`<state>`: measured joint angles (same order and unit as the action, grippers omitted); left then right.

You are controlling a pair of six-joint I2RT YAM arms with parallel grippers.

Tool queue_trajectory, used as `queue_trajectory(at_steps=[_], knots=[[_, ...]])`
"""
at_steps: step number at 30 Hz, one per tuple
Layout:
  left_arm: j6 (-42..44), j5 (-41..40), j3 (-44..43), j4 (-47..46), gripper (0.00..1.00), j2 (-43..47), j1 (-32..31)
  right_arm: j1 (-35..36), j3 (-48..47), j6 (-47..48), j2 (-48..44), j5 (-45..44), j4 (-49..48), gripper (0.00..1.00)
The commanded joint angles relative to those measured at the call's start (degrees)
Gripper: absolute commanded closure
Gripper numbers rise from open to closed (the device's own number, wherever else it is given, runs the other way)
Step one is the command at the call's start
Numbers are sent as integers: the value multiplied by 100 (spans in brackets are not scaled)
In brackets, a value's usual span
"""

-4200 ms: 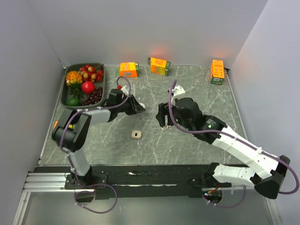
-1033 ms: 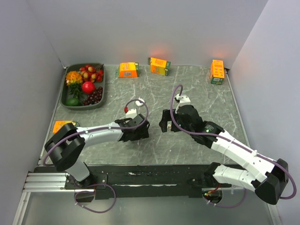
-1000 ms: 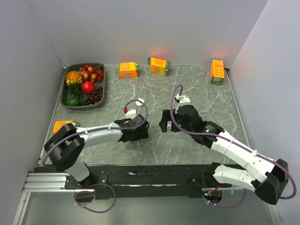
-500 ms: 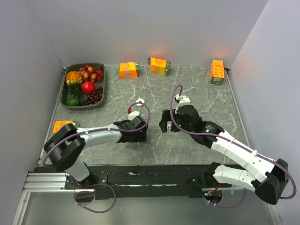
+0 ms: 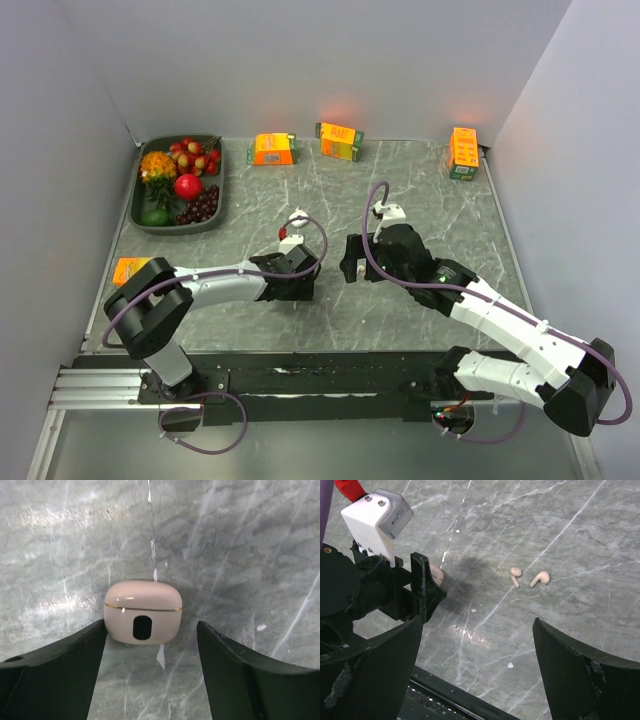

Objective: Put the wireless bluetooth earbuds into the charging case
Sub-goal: Pick up the charging case at the center of the board.

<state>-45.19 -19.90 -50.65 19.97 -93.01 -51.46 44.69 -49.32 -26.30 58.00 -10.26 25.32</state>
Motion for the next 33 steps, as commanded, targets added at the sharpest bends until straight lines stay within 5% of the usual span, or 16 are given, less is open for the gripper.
queue_trajectory(at_steps=[1,13,26,29,33], knots=[[-122,-346,-243,374,23,-296,13,-30,1,29,-60,-108,-10,1],[-95,-541,-164,473,31,-288,5,-21,81,3,-175,-187,-10,1],[-113,-304,-59,420,27,-59,-31,-30,54,2,-113,-160,-36,1],[-95,-269,-41,377,32,-77,-31,-39,45,11,-96,-169,-27,1],[-60,-155,-41,324,55,-121,-31,-30,28,29,-122,-213,-10,1]])
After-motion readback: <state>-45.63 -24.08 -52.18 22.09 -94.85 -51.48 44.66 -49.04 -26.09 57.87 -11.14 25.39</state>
